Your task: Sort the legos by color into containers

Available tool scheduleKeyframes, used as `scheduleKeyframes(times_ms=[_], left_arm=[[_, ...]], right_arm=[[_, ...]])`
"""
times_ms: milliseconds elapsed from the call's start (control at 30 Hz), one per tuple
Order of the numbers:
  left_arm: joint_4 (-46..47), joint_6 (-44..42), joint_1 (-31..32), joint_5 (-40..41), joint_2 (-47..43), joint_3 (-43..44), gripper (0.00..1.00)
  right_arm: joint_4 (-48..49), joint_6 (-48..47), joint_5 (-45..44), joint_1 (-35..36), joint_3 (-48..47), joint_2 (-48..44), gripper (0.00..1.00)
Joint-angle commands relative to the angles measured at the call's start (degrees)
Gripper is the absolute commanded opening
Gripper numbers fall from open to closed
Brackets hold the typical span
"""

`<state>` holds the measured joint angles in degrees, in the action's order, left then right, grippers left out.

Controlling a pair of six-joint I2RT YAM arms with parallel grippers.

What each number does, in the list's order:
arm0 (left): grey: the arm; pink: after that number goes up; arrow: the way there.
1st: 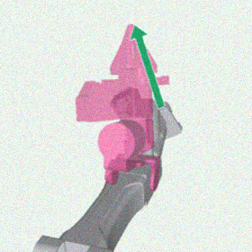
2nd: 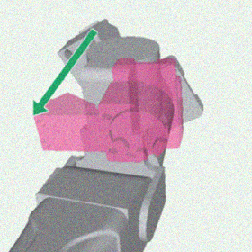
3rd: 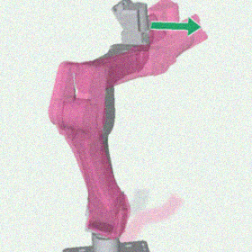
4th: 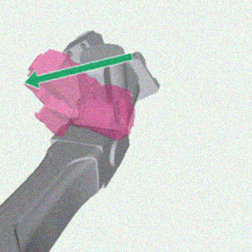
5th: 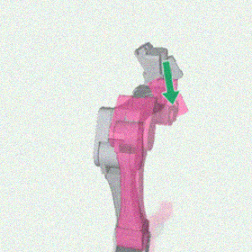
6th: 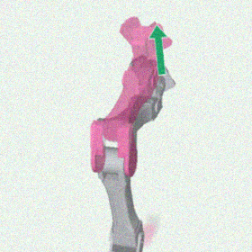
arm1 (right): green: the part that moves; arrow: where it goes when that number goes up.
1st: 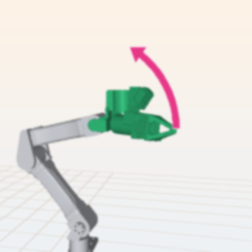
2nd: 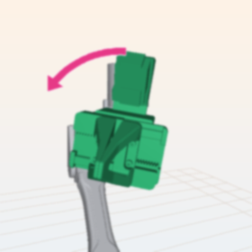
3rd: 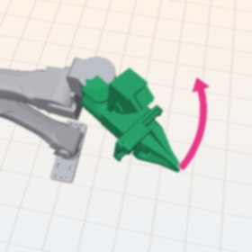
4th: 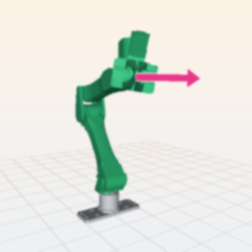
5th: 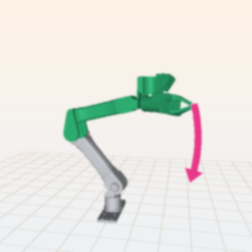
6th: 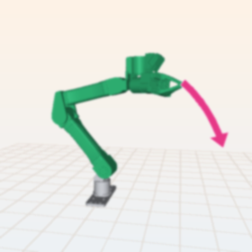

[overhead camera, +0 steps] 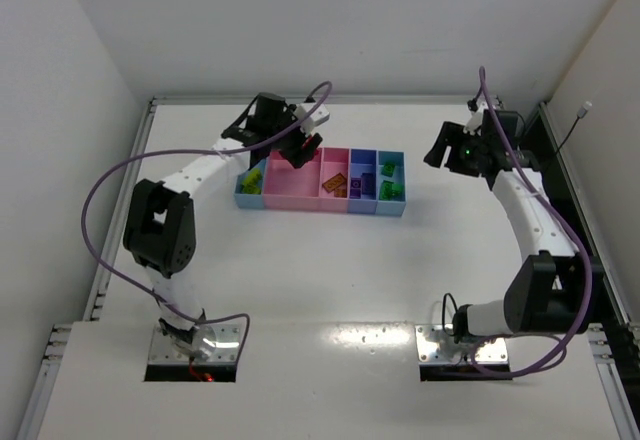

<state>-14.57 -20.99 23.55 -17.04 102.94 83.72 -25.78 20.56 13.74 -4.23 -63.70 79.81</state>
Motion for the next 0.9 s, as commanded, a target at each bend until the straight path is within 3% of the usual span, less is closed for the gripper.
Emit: scheduleKeyframes(times_ms=[0,367,467,500,567,667,767,867], left_arm=[[-0.8,2.2,0.2,0.3,-0.5,0.2,0.60],[-3.4,4.7,-2.3,0.8,4.6,-0.8,0.71],[-3.4,5.8,-2.3,1.4,4.6,-0.8,0.86],[-3.4,6.8,-3.5,0.5,4.6,-0.8,1.00],[-0.4,12.0,-5.5,-4.7,1.4,-2.6,1.00],[8.8,20.9,-8.1,-6.0,-4.0,-4.0,1.00],[7.1,28.6,-8.1,-2.7,-6.9,2.5,1.00],[-0.8,30.0,-8.1,-0.7,-6.9,12.6,1.00]], right_arm=[[1.8,0.6,1.1,0.5,-2.7,-0.4,0.71],[1.3,0.1,1.1,0.5,-1.7,-1.0,0.71],[1.3,0.1,1.1,0.5,-1.7,-1.0,0.71],[1.3,-0.4,1.1,0.5,-1.7,-1.0,0.71],[1.3,-1.0,0.6,0.5,-1.7,-1.0,0.71],[1.3,-3.0,-0.8,1.0,-1.7,-1.6,0.72],[1.9,-5.0,-2.4,2.6,-1.7,-2.2,0.72],[1.9,-8.4,-4.8,5.5,-2.2,-2.2,0.72]])
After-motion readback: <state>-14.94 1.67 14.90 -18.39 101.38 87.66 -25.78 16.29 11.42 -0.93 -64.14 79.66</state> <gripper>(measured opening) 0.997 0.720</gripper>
